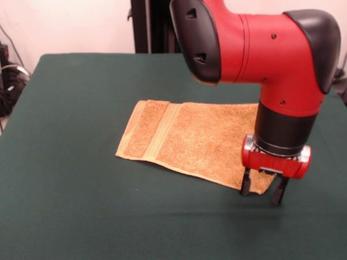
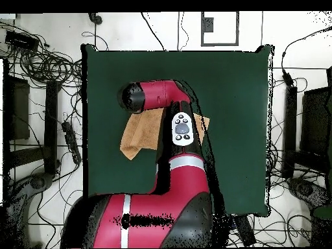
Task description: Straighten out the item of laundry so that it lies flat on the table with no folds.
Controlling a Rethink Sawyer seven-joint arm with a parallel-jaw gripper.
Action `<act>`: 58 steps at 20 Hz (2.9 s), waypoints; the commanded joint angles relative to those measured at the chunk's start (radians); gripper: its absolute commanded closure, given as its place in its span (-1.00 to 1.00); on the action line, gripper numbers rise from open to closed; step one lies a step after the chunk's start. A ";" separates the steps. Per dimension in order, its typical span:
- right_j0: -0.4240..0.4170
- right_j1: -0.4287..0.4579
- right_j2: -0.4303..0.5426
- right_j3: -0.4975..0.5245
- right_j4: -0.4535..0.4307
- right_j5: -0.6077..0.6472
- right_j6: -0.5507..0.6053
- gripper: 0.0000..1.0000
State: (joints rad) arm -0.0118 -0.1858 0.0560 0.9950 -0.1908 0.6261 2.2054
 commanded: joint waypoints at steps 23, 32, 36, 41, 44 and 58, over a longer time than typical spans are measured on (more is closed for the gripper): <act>-0.038 -0.272 0.041 0.493 -0.005 -0.118 0.052 1.00; -0.054 -0.231 0.068 0.436 0.008 -0.061 0.029 1.00; -0.037 -0.181 0.050 0.402 -0.006 -0.096 0.059 1.00; 0.002 -0.156 0.010 0.389 -0.023 -0.180 0.122 1.00; 0.023 -0.156 -0.009 0.384 -0.016 -0.163 0.137 1.00; 0.081 -0.140 -0.033 0.350 0.079 -0.070 0.164 1.00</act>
State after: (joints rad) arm 0.0538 -0.3902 -0.0151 1.3405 -0.1748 0.4983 2.2056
